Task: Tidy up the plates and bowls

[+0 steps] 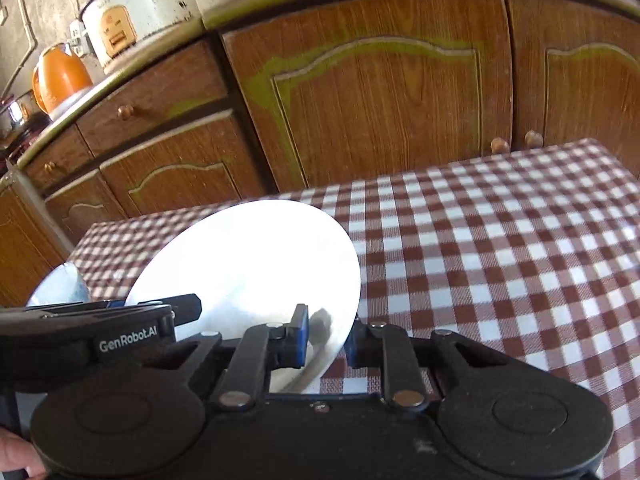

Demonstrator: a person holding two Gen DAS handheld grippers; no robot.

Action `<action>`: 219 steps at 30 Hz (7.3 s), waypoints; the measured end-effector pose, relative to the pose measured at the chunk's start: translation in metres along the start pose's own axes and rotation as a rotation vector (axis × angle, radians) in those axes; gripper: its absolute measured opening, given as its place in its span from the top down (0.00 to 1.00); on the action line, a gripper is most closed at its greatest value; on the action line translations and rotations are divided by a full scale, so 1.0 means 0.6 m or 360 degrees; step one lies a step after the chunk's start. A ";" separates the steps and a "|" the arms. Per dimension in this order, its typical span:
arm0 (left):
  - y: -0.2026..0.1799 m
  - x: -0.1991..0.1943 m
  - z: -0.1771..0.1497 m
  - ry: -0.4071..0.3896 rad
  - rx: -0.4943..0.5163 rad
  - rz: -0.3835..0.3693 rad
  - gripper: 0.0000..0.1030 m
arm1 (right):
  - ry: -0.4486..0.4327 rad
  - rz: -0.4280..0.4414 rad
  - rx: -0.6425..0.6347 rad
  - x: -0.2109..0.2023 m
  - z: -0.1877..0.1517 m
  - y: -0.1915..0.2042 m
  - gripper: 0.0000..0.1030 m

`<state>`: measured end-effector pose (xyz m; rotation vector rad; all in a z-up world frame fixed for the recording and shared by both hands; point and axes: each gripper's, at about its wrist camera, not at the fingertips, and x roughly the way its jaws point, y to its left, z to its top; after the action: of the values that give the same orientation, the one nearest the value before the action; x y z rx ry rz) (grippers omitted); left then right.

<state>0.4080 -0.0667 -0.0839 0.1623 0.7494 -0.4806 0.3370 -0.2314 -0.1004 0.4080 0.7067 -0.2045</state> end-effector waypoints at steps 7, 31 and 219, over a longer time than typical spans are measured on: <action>0.004 -0.052 0.013 -0.0043 -0.0012 0.0002 0.74 | -0.0052 0.0007 -0.0021 -0.048 0.020 0.016 0.78; -0.035 -0.204 0.033 -0.0179 0.0002 0.0018 0.74 | -0.0216 -0.0015 -0.0076 -0.221 0.055 0.061 0.78; -0.073 -0.503 -0.196 -0.0390 0.0070 -0.0034 0.75 | -0.0402 -0.0016 -0.0063 -0.597 -0.176 0.113 0.79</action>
<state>0.1251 0.0402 0.0395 0.1337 0.5017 -0.5271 0.0297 -0.1087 0.0857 0.3335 0.4642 -0.2465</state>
